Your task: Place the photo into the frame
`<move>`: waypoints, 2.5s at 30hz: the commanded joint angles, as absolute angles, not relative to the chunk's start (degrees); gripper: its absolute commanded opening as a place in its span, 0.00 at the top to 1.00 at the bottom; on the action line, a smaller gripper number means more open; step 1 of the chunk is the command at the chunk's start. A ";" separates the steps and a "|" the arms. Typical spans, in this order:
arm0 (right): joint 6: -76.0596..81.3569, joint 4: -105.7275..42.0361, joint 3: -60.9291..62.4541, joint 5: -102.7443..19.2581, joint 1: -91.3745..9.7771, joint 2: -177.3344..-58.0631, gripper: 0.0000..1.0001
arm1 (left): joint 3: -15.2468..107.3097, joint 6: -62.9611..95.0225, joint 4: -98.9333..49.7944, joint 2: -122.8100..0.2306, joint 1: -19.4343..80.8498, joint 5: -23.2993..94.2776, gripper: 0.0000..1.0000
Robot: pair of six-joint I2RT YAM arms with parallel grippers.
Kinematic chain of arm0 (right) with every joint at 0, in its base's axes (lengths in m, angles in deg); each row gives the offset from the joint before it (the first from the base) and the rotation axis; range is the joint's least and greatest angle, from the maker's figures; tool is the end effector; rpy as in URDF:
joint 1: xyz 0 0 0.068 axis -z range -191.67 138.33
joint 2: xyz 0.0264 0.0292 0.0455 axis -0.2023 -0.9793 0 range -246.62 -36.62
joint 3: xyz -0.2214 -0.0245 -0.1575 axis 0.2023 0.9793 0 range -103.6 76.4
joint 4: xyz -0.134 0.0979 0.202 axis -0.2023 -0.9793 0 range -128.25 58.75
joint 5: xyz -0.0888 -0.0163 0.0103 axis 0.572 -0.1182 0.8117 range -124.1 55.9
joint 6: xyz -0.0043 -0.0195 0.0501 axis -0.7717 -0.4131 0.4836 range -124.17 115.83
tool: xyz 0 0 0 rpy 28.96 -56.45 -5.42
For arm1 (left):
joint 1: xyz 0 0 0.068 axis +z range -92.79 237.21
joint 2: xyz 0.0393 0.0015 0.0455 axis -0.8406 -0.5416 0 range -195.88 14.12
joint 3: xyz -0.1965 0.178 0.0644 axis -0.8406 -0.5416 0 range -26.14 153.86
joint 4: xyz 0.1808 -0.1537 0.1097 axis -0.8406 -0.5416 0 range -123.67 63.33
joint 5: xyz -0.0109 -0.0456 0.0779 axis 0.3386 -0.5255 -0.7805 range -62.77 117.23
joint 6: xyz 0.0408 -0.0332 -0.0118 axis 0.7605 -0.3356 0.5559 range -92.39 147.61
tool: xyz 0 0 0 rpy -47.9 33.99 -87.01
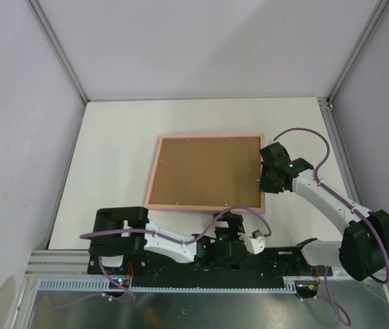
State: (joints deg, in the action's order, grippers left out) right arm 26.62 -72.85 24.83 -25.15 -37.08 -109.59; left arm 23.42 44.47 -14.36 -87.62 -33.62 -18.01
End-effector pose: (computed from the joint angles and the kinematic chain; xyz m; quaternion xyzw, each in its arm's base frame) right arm 0.2211 0.0989 0.2352 0.0637 0.9675 0.0426 0.2410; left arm 0.0202 -0.3478 0.1518 0.5790 0.6249 0.0430 0.5220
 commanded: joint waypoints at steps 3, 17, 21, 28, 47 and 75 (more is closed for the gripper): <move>27.09 -73.73 20.64 -27.66 -36.48 -106.11 1.00 | 21.15 52.93 -0.34 -90.61 -31.33 -27.03 0.03; 26.53 -75.18 19.56 -29.57 -35.62 -104.49 1.00 | 15.28 74.69 32.54 -99.01 -27.26 -31.46 0.28; 26.22 -75.42 19.44 -29.91 -34.98 -103.99 1.00 | 15.96 78.26 36.03 -100.00 -26.69 -31.64 0.62; 26.09 -75.66 18.96 -29.57 -34.32 -102.24 0.75 | 16.47 85.31 42.09 -98.99 -25.41 -32.31 0.99; 32.23 -70.27 11.09 -11.81 -31.26 -82.98 0.14 | 37.83 87.77 20.42 -78.64 -14.64 -22.98 1.00; 33.41 -70.00 14.58 -19.72 -25.79 -89.85 0.12 | 92.70 21.31 -48.05 -82.30 14.65 17.63 1.00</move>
State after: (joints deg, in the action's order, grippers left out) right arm 33.40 -72.46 13.81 -17.72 -26.04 -89.19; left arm 86.28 35.25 -47.62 -83.07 6.86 7.09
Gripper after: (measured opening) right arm 0.885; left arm 0.303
